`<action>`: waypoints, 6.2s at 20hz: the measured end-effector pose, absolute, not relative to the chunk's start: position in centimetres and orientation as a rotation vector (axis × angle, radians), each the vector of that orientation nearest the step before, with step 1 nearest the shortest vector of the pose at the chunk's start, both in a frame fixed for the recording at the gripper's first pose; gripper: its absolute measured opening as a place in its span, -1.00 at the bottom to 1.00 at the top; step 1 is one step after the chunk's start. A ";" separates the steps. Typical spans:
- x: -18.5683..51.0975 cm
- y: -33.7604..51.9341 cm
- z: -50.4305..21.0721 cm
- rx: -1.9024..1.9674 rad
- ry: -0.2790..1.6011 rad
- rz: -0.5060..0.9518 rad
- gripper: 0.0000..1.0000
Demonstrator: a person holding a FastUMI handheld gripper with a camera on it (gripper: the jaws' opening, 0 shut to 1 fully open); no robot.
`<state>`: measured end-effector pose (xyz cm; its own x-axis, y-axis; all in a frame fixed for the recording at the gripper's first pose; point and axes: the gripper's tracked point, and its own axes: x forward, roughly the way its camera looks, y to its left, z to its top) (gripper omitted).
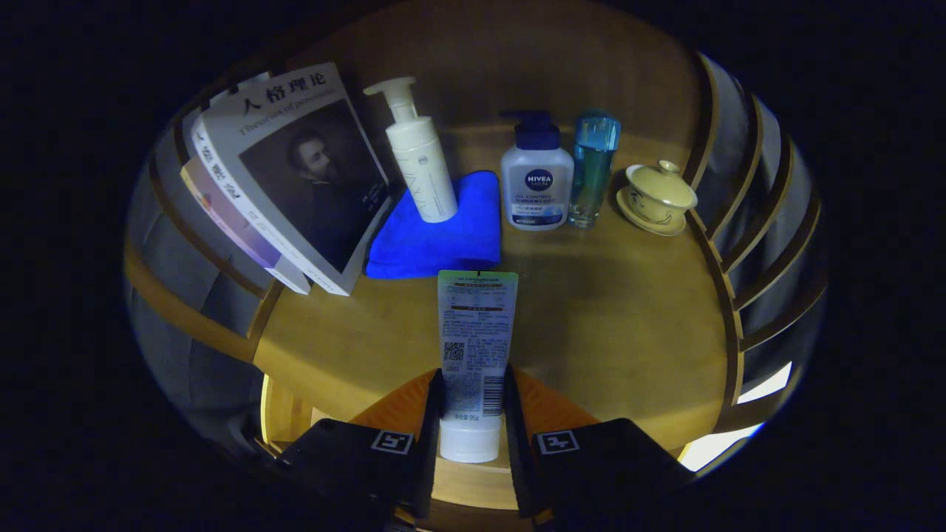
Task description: Pull open the drawer, take out the items inside it, and place them on the countertop above the cabinet.
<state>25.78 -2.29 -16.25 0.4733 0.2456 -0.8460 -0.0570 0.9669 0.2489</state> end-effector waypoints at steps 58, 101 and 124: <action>-5.0 2.0 -17.5 0.097 0.112 -0.049 0.96; 12.3 2.2 -23.0 0.096 0.261 -0.100 0.96; 9.3 1.3 -14.2 -0.011 0.102 -0.080 0.91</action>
<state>9.28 1.27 -14.16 0.9916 -0.0804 -0.1009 0.0793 0.9967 -0.0147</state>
